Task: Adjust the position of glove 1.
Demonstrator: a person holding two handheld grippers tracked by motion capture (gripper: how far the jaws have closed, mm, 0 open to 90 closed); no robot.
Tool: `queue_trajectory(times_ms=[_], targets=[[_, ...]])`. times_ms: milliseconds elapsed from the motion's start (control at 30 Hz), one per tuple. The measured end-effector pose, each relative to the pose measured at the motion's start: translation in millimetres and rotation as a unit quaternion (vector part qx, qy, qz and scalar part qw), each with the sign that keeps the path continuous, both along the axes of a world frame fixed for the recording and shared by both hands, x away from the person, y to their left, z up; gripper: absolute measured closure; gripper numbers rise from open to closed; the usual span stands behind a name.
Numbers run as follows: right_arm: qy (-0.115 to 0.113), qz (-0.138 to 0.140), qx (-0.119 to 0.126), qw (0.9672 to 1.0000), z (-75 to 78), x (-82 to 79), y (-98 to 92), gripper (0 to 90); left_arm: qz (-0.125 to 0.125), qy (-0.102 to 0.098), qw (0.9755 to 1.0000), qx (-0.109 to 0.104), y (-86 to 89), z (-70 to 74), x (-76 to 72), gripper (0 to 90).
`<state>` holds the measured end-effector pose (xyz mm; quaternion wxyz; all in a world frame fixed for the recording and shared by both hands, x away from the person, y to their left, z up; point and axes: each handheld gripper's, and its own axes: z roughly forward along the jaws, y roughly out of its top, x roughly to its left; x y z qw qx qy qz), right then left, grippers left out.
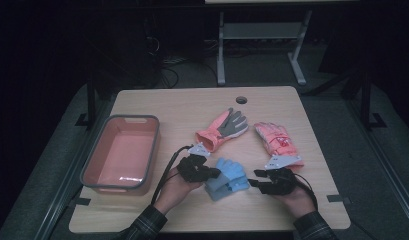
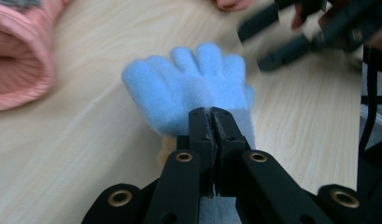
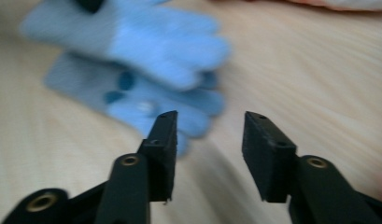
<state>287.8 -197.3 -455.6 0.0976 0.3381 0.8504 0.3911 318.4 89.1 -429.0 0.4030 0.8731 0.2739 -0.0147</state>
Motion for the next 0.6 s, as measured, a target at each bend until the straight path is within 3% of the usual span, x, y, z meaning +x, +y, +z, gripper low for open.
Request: queue_trajectory(times_ms=[200, 600], targets=[[-0.001, -0.041, 0.007, 0.9991, -1.6, 8.0, -14.2, 43.3, -0.018, 0.003, 0.9998, 0.008, -10.4, -5.2, -6.6, 87.8], [-0.003, -0.030, -0.002, 0.9995, -4.7, 8.4, -6.3, 39.9, -0.038, -0.010, 0.9978, 0.053, -22.0, -17.5, -11.4, 86.8]])
